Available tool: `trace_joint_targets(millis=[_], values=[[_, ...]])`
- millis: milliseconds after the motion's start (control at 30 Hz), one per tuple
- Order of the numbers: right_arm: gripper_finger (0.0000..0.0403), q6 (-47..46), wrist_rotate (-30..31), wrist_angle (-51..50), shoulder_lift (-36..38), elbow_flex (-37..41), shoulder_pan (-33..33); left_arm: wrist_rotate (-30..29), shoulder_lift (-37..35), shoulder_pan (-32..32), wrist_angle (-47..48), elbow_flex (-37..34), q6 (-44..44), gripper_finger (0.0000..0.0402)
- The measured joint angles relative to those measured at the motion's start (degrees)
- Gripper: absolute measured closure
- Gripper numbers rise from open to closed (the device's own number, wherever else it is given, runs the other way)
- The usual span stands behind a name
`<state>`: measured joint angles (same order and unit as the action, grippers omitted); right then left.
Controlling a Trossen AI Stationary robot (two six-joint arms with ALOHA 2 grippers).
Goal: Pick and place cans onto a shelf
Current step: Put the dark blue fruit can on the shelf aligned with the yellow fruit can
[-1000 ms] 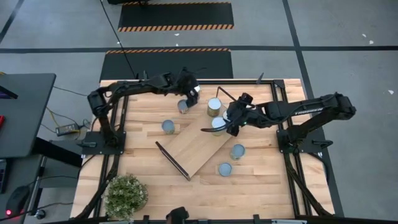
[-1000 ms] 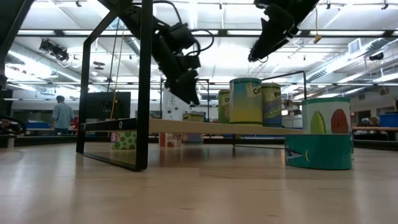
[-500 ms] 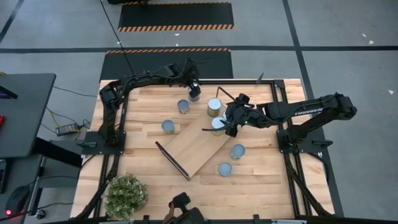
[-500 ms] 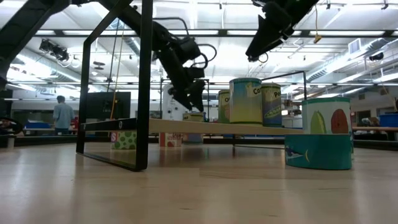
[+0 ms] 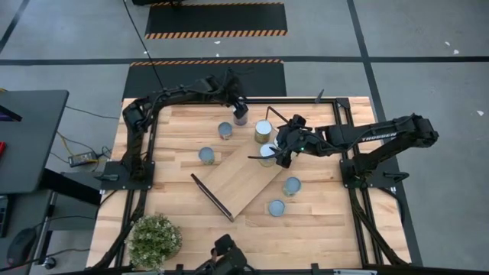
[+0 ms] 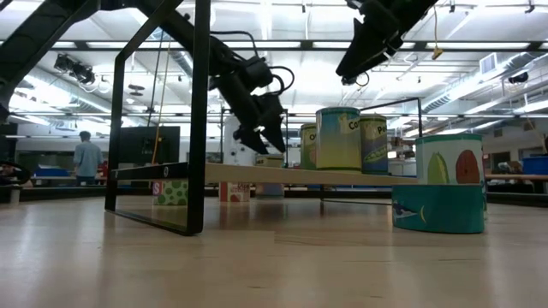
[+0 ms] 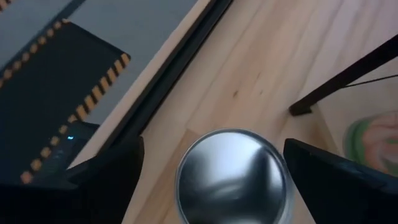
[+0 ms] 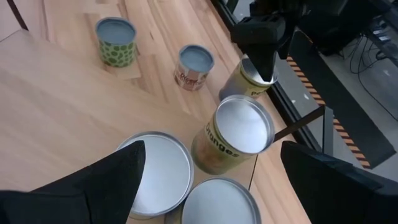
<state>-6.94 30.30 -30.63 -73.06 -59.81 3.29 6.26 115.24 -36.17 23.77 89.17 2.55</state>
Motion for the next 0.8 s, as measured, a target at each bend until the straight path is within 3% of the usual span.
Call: trace_joint_targets(millis=[300,633,800], values=[[0.0021,0.2,0.0,0.2,0.0,0.0,0.0,-0.4,0.3,1.7,0.7,0.0,0.6,0.001],[0.0021,0.1,-0.5,0.2,0.0,0.0,0.0,-7.4,0.7,4.2,2.0,0.0,4.0,0.001],[0.0021,0.1,-0.5,0.2,0.0,0.0,0.0,-7.8,1.8,3.5,3.4,0.0,3.0,0.001]])
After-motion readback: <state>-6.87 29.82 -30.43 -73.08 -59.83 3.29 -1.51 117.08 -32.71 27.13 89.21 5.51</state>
